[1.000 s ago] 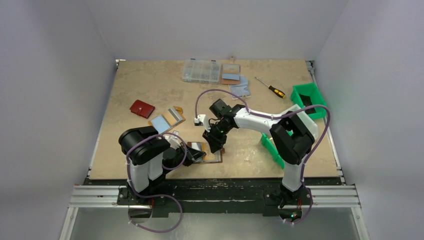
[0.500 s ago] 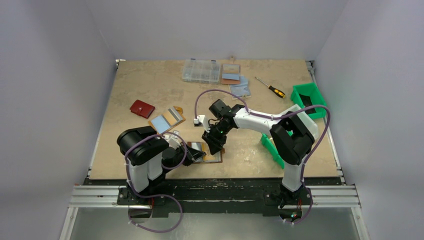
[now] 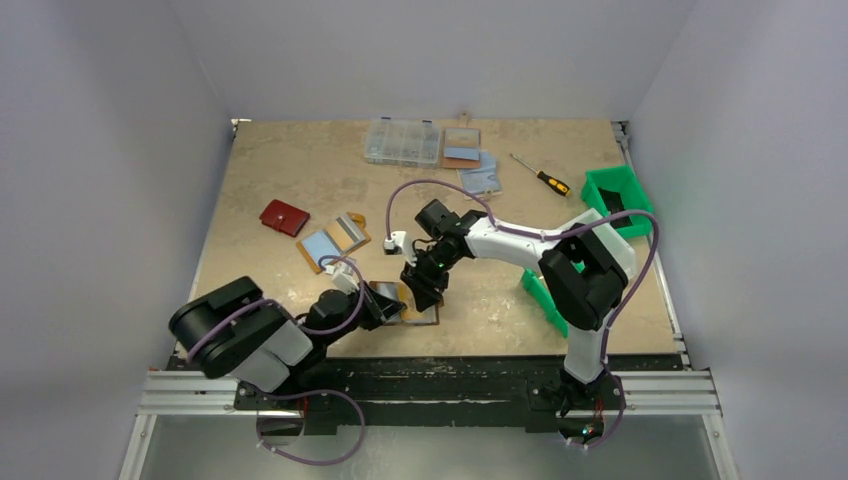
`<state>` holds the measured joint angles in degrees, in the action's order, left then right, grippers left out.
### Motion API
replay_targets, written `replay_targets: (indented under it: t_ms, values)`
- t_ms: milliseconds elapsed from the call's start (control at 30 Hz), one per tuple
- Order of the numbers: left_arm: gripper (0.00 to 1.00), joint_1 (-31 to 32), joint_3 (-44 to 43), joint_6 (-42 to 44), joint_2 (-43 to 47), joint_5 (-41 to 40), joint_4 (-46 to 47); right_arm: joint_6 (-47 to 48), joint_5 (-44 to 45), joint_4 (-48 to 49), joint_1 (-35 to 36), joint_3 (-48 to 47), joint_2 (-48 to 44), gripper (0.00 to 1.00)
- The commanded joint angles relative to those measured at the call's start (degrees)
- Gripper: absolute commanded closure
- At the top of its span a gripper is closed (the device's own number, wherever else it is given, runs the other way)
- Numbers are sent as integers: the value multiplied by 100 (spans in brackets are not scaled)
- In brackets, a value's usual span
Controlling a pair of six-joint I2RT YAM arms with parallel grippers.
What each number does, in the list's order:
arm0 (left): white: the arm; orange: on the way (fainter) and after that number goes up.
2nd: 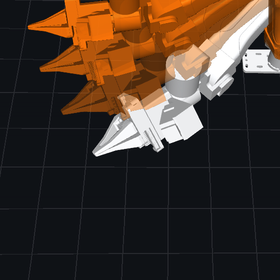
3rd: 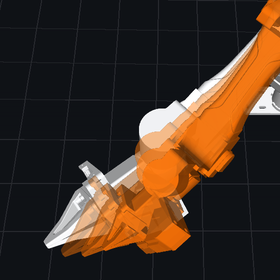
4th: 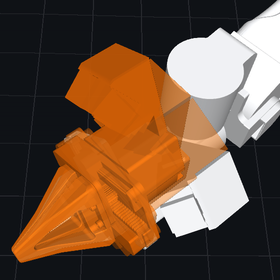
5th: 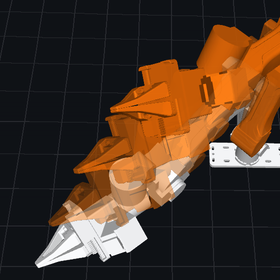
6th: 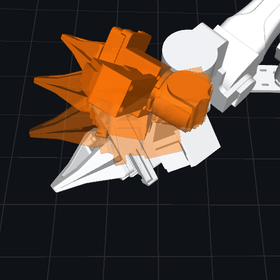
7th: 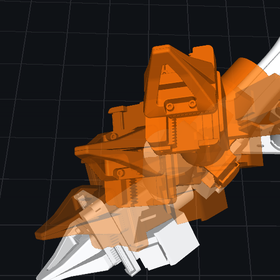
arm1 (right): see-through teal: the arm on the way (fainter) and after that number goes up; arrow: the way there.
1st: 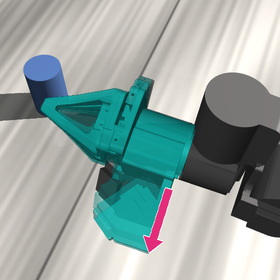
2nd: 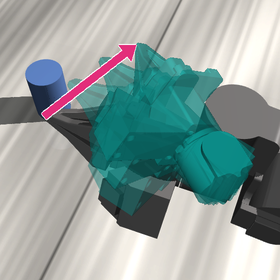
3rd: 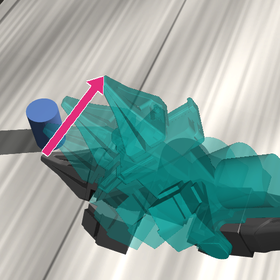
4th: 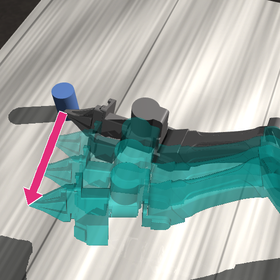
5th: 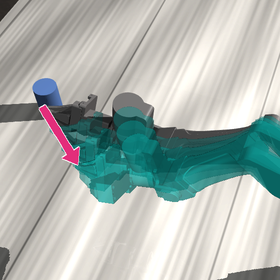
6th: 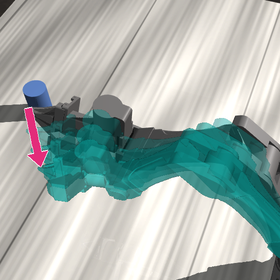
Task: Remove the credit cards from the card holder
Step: Remove the credit card from the card holder.
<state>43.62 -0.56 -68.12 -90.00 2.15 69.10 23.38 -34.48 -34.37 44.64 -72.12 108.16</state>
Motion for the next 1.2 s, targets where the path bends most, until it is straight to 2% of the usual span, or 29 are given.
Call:
replay_targets:
  t_ms: [0,133,300,833,1067,1133,1167]
  values:
    - [100,1,529,415,1133,19,-1105,310,675,308,35,138,379,47]
    - [100,-1,462,578,1931,-119,-2105,328,675,308,36,142,390,46]
    - [95,1,430,692,2536,-156,-2824,364,656,286,36,143,399,45]
    - [92,-32,469,651,2524,190,-2749,483,736,220,36,146,504,45]
    - [90,-94,436,676,2570,208,-3129,476,832,245,36,150,496,48]
    - [93,-114,407,705,2602,206,-3275,463,873,255,36,145,496,50]
    - [100,-127,385,714,2634,199,-3361,450,891,263,36,145,490,52]
